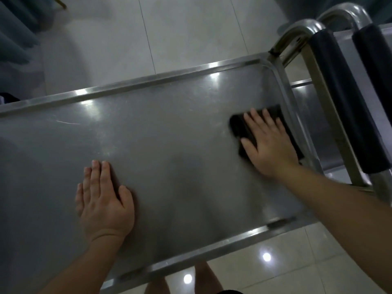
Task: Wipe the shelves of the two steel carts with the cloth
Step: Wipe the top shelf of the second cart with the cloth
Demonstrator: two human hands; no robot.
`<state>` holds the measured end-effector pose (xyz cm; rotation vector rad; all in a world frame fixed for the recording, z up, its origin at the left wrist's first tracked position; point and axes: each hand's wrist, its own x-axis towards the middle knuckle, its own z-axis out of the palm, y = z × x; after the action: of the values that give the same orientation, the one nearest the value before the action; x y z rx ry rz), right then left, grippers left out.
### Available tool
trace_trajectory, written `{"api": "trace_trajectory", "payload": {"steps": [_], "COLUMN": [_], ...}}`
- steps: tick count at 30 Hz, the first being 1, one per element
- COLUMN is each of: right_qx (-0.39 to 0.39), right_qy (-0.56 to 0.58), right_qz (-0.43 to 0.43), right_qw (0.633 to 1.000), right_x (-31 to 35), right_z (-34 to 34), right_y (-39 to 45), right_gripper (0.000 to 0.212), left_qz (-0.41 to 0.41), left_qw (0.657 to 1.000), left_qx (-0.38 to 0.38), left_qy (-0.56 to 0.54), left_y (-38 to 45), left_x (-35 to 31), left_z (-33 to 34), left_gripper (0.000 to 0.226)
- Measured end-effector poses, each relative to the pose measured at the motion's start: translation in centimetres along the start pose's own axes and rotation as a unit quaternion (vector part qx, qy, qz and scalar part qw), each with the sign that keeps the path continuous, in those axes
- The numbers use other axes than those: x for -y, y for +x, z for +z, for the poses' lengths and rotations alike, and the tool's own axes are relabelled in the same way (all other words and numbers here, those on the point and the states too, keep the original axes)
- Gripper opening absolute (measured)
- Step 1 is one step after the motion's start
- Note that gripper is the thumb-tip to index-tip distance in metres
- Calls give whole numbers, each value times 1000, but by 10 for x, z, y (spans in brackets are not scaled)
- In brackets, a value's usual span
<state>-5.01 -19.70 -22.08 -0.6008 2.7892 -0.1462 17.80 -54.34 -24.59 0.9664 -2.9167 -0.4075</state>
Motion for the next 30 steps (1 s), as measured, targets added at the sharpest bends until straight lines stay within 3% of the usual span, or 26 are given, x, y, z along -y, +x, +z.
{"api": "trace_trajectory", "payload": {"steps": [6,12,17,22,25,30], "right_qx": [-21,-28,-6,-16,23,69], "right_qy": [24,30,20,2,-35,-75], "right_qz": [65,84,39,-9,-44,-74], "right_qw": [997,996,999,1000,998,992], "right_x": [19,25,24,25,28,29], "right_z": [-36,-42,-27,19,41,48], "right_y": [145,173,92,-61,-144,-184], "right_gripper": [75,76,78,74,72,70], "left_qz": [-2,-3,-3,-1,0,-2], "left_qw": [1000,1000,1000,1000,1000,1000], "left_qx": [-6,9,16,15,15,6], "left_qy": [6,9,6,-5,-4,-6], "left_y": [-1,0,-1,-2,-3,-5], "left_x": [-3,-7,-7,-12,-11,-9], "left_z": [-2,-7,-10,-13,-14,-11], "left_gripper": [74,75,75,76,75,75]}}
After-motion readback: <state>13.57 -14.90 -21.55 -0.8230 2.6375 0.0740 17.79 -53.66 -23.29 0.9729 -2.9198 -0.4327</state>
